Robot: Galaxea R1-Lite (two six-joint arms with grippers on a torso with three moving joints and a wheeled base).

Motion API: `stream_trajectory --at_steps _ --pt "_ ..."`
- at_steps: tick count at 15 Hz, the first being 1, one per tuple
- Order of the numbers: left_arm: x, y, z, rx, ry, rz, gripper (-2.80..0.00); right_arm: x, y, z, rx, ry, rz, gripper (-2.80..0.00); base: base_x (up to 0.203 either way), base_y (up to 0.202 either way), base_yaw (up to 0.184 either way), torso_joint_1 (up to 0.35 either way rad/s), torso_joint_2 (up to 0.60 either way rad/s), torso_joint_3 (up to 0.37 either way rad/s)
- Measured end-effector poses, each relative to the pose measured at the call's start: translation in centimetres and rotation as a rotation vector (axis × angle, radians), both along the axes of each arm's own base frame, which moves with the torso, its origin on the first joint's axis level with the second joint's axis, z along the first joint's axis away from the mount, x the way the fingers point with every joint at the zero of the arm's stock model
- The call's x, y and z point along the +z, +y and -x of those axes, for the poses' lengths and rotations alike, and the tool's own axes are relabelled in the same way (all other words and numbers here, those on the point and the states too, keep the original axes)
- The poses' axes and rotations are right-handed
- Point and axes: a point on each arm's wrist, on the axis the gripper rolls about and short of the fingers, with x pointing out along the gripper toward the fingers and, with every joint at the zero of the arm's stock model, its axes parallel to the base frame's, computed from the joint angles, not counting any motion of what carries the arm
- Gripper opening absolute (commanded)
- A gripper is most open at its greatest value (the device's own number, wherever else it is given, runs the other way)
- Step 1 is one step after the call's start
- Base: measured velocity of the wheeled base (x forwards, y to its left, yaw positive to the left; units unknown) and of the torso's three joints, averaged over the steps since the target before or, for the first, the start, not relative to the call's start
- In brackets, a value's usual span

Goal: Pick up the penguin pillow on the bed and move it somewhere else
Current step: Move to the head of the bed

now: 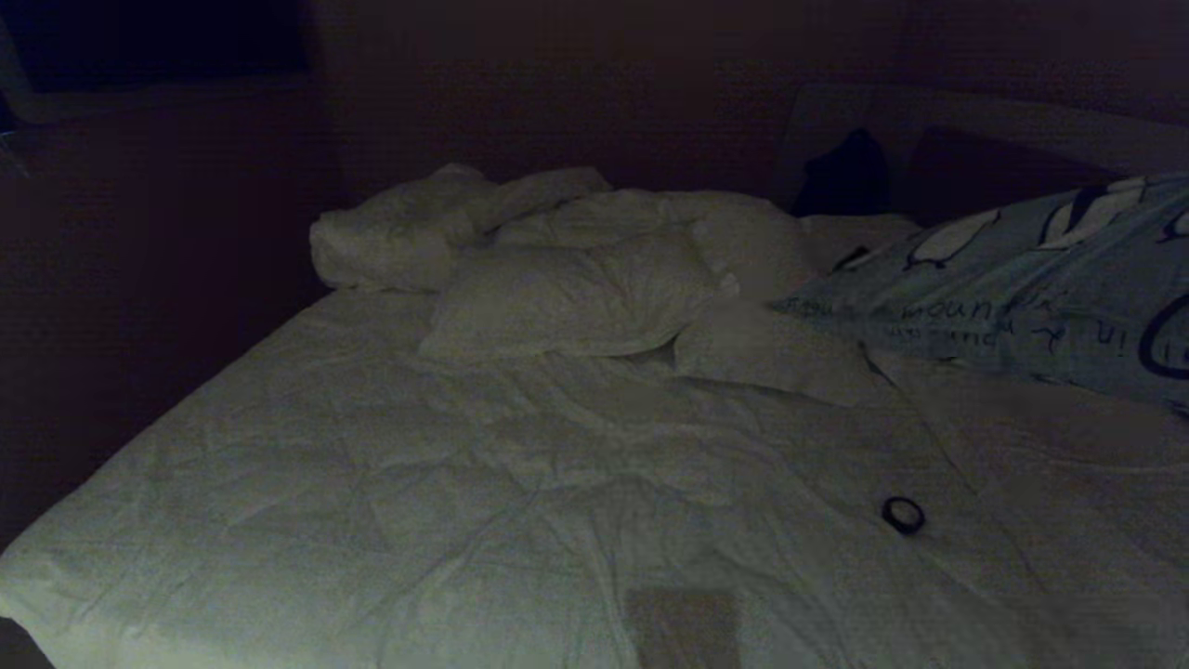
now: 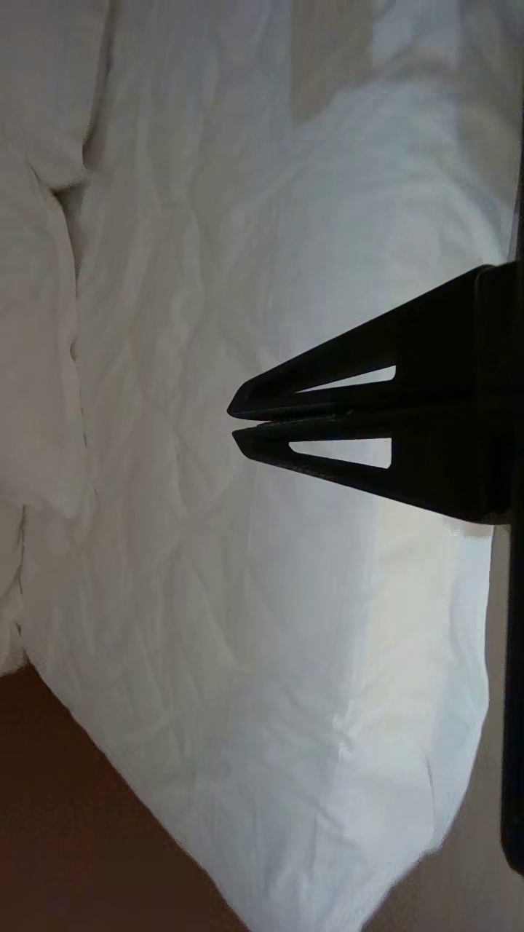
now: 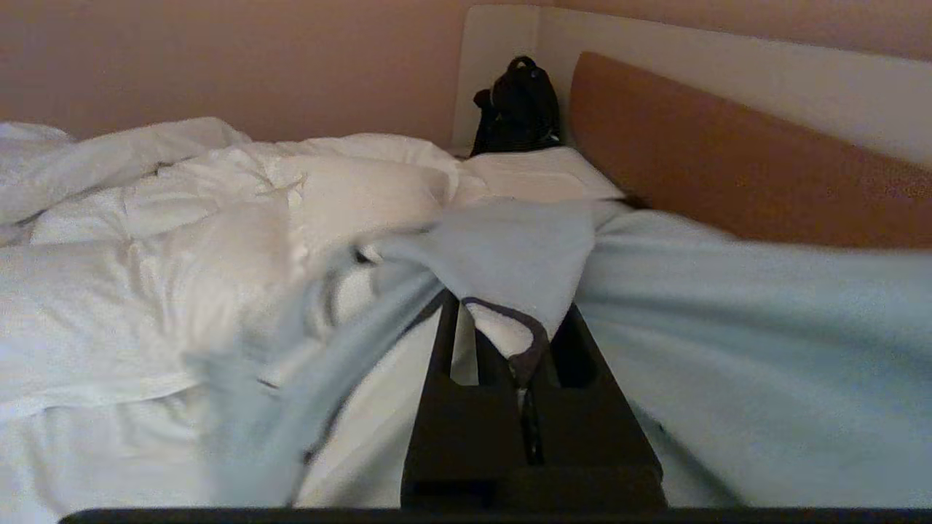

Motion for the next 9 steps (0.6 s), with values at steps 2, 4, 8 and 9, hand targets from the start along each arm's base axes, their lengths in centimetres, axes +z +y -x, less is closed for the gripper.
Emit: stream_trajectory --at_steps 2,4,8,9 --pt "0.01 0.00 0.00 0.000 -0.001 0.000 -2.80 0.00 -0.02 0.01 -0.001 0.000 0.000 -2.80 0.000 -0.192 0.001 0.002 0.00 0.002" --pt "0.01 0.00 0.00 0.000 -0.001 0.000 -2.80 -0.01 0.00 -0.01 0.001 0.000 0.000 -2.80 0.000 -0.195 0.004 0.007 0.00 0.002" --pt "0.01 0.00 0.00 -0.001 -0.001 0.001 -2.80 -0.10 -0.07 -0.16 -0.001 0.004 -0.001 -2.80 0.000 -0.171 -0.001 0.001 0.00 0.001" --pt "0.02 0.00 0.00 -0.001 -0.002 0.002 -2.80 -0.13 -0.11 -0.20 -0.002 0.006 -0.002 -2.80 0.000 -0.067 0.000 0.009 0.00 0.009"
